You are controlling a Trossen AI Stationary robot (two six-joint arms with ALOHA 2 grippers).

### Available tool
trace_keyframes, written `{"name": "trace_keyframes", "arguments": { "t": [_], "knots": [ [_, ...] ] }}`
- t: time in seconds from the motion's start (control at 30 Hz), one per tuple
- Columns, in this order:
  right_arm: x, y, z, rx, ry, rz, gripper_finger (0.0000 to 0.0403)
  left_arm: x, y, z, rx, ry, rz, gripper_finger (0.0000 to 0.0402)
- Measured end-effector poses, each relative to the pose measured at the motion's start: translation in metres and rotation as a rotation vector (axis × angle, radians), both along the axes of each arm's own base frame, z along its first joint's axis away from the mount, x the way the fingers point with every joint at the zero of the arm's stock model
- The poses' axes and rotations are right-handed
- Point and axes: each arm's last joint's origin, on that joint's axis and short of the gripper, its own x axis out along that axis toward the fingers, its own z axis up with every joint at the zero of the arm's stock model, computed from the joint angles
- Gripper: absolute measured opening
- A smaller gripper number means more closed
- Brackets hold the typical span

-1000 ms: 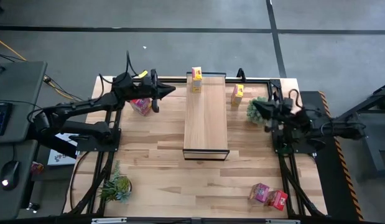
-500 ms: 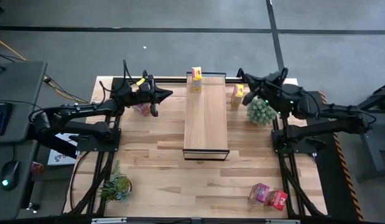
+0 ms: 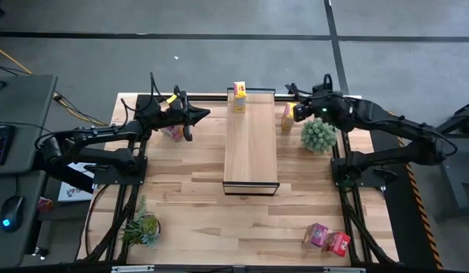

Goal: Stack cereal on shelf
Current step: Put the yellow cereal box on the shelf

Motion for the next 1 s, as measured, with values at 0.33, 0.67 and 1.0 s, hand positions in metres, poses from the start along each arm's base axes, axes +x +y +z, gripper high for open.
{"name": "trace_keyframes", "arguments": {
  "t": [0.33,0.67,1.0],
  "knots": [
    [0.013,-0.020,-0.046,0.109,0.052,-0.228,0.0317,0.000,0.000,0.000,0.000,-0.001,0.000,0.0000],
    [0.060,-0.049,-0.089,0.101,0.061,-0.237,0.0318,0.000,0.000,0.000,-0.002,-0.001,0.000,0.0000],
    [0.070,-0.056,-0.118,0.112,0.158,-0.328,0.0318,0.000,0.000,0.000,-0.001,-0.001,0.000,0.0000]
  ]
}}
